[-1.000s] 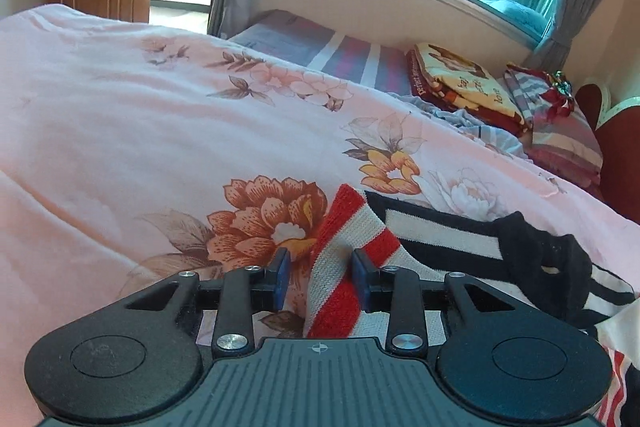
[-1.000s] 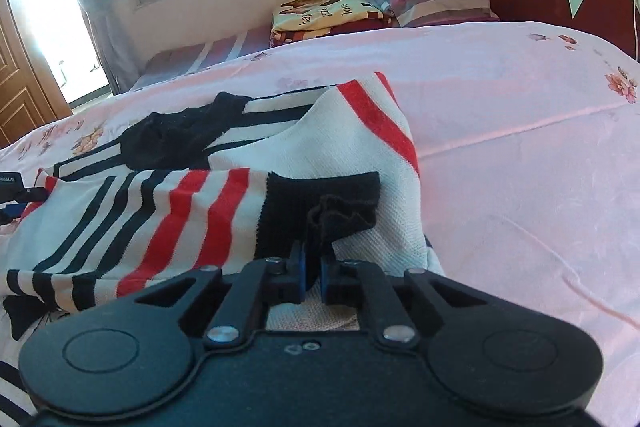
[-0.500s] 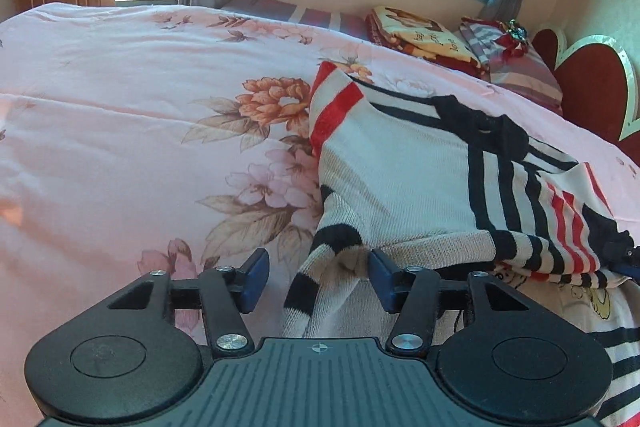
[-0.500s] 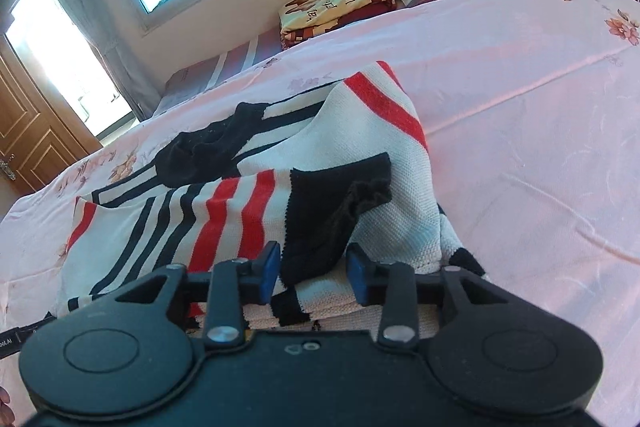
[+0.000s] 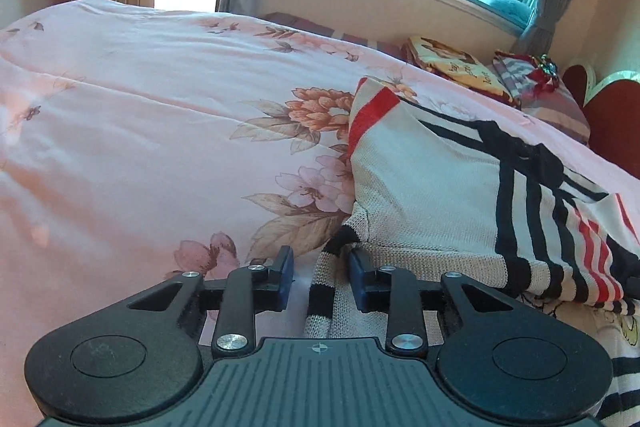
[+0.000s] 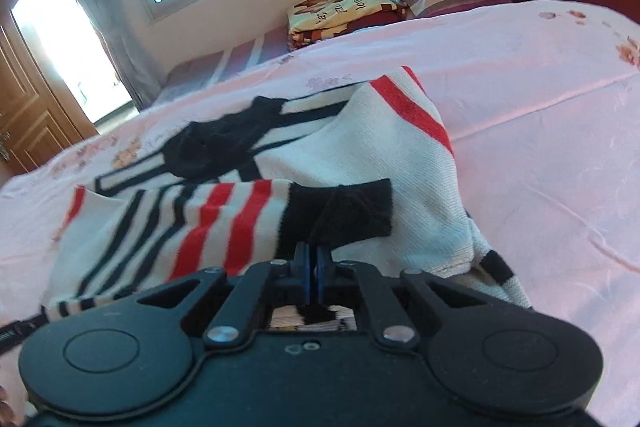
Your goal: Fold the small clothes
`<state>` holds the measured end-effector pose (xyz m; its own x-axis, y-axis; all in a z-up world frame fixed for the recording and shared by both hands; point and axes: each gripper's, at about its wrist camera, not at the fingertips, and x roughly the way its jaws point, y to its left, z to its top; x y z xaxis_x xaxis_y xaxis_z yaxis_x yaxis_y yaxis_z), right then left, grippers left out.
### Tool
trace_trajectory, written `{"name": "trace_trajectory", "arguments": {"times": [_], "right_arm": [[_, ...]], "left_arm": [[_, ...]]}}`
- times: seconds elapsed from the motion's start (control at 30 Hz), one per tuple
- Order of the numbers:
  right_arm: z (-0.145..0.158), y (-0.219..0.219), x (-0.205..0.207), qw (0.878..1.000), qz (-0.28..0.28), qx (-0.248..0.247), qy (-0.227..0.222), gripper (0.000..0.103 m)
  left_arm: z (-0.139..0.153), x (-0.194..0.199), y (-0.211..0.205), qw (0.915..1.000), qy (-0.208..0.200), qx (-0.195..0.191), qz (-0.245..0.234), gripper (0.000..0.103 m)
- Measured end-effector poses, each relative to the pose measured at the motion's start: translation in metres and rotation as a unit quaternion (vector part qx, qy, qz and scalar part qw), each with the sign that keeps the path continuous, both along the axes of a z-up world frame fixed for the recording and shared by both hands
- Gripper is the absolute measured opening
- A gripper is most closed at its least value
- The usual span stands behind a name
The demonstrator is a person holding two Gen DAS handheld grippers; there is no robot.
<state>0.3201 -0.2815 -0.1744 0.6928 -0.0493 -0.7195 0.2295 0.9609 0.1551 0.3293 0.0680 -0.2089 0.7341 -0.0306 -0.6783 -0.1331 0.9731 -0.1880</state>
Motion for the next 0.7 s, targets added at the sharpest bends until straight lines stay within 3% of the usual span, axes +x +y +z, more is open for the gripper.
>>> {"name": "trace_trajectory", "arguments": {"times": [0.13, 0.2, 0.23, 0.33, 0.47, 0.53, 0.57, 0.6, 0.7], "right_arm": [[0.006, -0.008, -0.005, 1.0, 0.0, 0.015, -0.011, 0.004], [0.009, -0.013, -0.008, 0.999, 0.008, 0.036, -0.001, 0.013], [0.01, -0.017, -0.011, 0.999, 0.001, 0.044, -0.004, 0.026], [0.011, -0.035, -0.011, 0.995, -0.026, 0.09, -0.022, 0.027], [0.008, -0.043, 0.0, 0.987, -0.041, 0.156, -0.022, 0.028], [0.008, -0.039, 0.003, 0.989, -0.041, 0.143, -0.015, 0.024], [0.008, -0.037, 0.003, 0.992, -0.047, 0.114, -0.013, 0.012], [0.007, -0.036, 0.002, 0.995, -0.055, 0.083, -0.009, 0.008], [-0.002, -0.042, -0.005, 0.997, -0.054, 0.052, -0.002, 0.004]], "left_arm": [[0.014, -0.012, 0.01, 0.9995, 0.001, -0.023, 0.021, 0.032], [0.024, -0.02, 0.016, 0.9985, -0.013, -0.045, 0.028, 0.032], [0.029, -0.021, 0.014, 0.9984, -0.021, -0.046, 0.024, 0.032], [0.037, -0.007, -0.003, 0.9987, -0.032, -0.039, -0.008, 0.032], [0.026, 0.019, -0.029, 0.999, -0.013, -0.026, -0.034, 0.032], [0.018, 0.025, -0.039, 0.9989, -0.008, -0.001, -0.045, 0.032], [0.014, 0.024, -0.042, 0.9987, -0.009, 0.013, -0.048, 0.032], [0.012, 0.024, -0.044, 0.9983, -0.011, 0.022, -0.053, 0.032], [0.013, 0.021, -0.045, 0.9975, -0.016, 0.031, -0.061, 0.032]]}}
